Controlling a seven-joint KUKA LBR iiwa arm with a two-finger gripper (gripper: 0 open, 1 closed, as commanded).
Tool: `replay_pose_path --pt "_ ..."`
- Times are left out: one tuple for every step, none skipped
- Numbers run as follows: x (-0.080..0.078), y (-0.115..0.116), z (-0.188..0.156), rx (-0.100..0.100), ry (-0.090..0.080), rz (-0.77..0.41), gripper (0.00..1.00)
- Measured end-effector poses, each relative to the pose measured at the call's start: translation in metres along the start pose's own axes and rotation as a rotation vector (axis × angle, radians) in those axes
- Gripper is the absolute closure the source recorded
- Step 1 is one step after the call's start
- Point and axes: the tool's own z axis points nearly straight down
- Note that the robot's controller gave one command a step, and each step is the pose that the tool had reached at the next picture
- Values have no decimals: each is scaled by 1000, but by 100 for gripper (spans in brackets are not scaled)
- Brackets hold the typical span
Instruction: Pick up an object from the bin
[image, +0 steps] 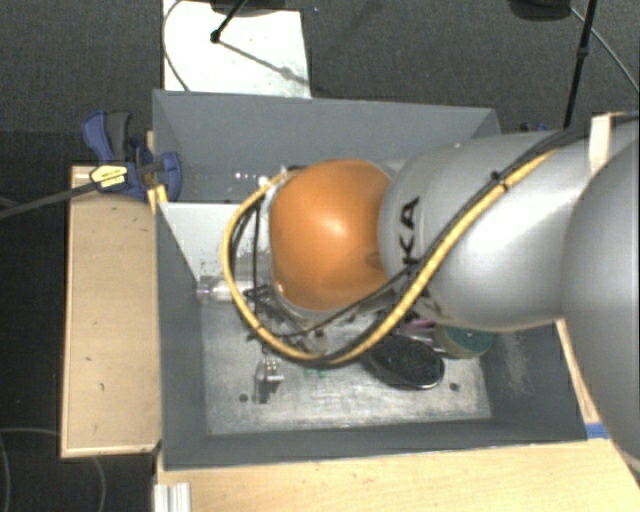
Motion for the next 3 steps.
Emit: replay_pose_path --pt "-17 -75 126 1 0 -157 0" --pt "-42 -211 48 4 -11 -301 0" --pt "-48 -231 128 1 -9 -793 0"
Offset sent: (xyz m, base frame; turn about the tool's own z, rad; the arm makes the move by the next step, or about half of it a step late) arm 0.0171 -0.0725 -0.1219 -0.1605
